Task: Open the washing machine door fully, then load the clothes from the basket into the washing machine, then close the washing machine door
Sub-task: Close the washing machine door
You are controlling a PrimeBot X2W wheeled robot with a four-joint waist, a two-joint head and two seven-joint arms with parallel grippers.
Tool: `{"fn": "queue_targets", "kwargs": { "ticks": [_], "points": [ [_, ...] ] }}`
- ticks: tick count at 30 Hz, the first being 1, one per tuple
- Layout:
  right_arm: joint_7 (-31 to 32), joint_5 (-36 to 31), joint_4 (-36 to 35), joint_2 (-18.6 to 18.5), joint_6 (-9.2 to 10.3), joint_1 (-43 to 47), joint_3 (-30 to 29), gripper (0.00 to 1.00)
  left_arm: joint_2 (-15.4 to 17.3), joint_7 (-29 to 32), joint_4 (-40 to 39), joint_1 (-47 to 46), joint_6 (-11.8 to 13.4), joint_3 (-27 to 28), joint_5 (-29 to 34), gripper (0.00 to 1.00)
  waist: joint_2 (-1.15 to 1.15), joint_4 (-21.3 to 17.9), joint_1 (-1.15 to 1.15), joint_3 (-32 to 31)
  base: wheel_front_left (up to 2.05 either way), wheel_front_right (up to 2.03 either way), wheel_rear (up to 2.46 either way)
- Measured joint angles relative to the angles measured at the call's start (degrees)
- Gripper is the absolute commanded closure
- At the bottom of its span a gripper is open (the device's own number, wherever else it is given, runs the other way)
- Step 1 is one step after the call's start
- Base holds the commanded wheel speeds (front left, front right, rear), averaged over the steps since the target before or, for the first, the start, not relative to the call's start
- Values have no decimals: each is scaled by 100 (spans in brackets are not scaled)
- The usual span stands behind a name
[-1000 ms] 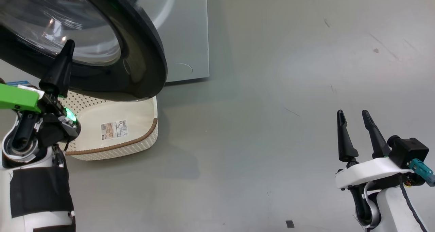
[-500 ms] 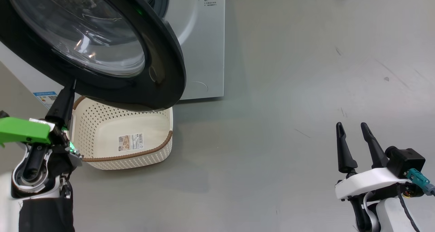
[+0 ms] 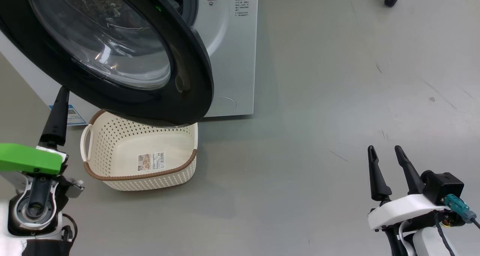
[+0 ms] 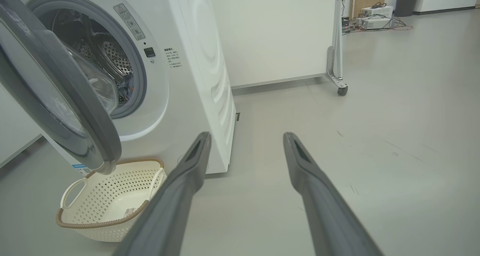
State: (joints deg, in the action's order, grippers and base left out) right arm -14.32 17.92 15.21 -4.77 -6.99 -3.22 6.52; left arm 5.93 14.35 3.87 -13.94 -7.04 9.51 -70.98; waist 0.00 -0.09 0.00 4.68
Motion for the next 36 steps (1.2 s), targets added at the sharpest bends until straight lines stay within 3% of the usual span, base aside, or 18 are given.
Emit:
{"fn": "queue_targets", "kwargs": {
  "ticks": [5, 11, 19, 23, 28, 36],
  "points": [
    [0, 0, -7, -1, 0, 2, 5, 0, 270, -430, -298, 166, -1, -480, 625, 0, 0, 8, 0, 35, 0, 0, 0],
    [0, 0, -30, -1, 0, 3, 10, 0, 982, -1293, -577, 328, -5, -1095, 1908, 0, 0, -4, 0, 80, 0, 0, 0],
    [0, -8, -52, 0, -1, 2, 9, 0, 1478, -2517, -135, 777, -8, -1714, 3423, 0, 0, -26, 0, 99, 0, 0, 0],
    [0, -9, -53, 2, -1, 2, 10, 0, 1517, -2904, 179, 931, -8, -1831, 3879, 0, 0, -35, 0, 99, 0, 0, 0],
    [0, -19, -58, 2, -1, 2, 10, 0, 1450, -2904, 492, 1107, 11, -1866, 4221, 0, 0, -50, 0, 93, 0, 0, 0],
    [0, -27, -66, 9, -1, 2, 10, 0, 1150, -2904, 686, 1193, 367, -1842, 4689, 0, 0, -74, 0, 64, 0, 0, 0]
  ]
}}
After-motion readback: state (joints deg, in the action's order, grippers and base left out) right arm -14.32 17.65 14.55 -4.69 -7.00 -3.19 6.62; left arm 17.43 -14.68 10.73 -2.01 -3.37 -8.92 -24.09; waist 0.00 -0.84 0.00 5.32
